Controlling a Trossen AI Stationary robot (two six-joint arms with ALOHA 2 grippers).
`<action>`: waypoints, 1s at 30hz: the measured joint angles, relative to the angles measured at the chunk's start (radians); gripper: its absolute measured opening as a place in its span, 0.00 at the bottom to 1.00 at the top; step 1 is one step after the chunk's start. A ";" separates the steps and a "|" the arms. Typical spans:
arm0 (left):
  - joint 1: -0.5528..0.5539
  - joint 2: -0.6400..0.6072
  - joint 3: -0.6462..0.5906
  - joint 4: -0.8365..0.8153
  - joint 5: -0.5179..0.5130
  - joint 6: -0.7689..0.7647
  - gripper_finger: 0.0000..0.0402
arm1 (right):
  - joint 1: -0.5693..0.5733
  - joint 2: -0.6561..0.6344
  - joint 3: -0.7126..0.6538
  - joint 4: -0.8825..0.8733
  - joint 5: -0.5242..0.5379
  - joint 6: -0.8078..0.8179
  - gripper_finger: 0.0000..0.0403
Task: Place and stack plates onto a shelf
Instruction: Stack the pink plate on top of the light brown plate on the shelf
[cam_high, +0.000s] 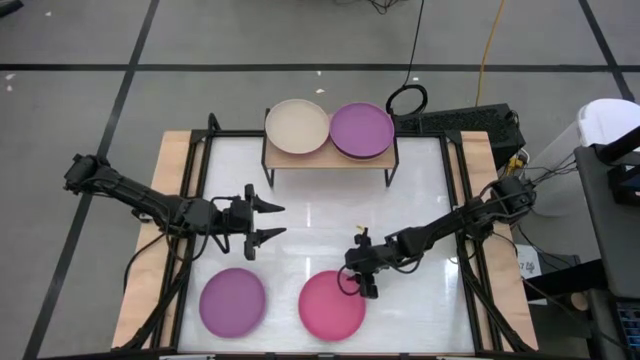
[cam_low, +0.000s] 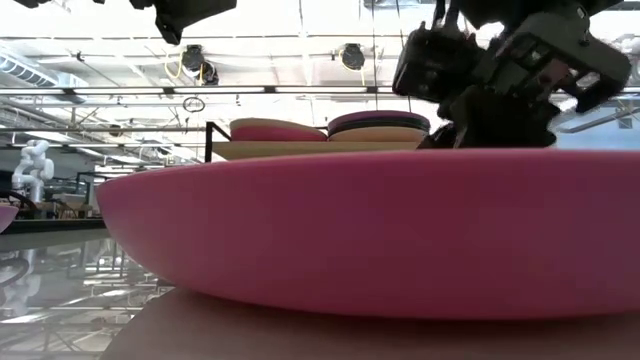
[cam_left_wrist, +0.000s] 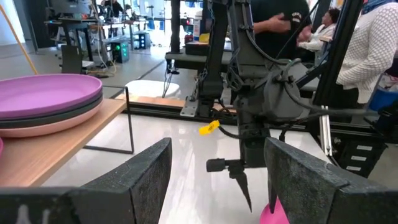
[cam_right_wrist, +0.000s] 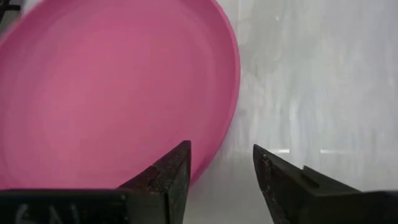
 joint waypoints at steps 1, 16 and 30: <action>0.000 0.000 0.000 0.000 0.000 0.000 0.65 | 0.000 0.008 0.000 -0.001 0.000 0.005 0.38; 0.000 0.000 0.000 -0.028 -0.017 -0.008 0.65 | 0.000 0.076 0.000 0.040 -0.003 0.011 0.37; 0.000 -0.019 0.000 -0.028 -0.018 -0.022 0.65 | 0.000 0.078 0.000 0.065 -0.002 -0.058 0.09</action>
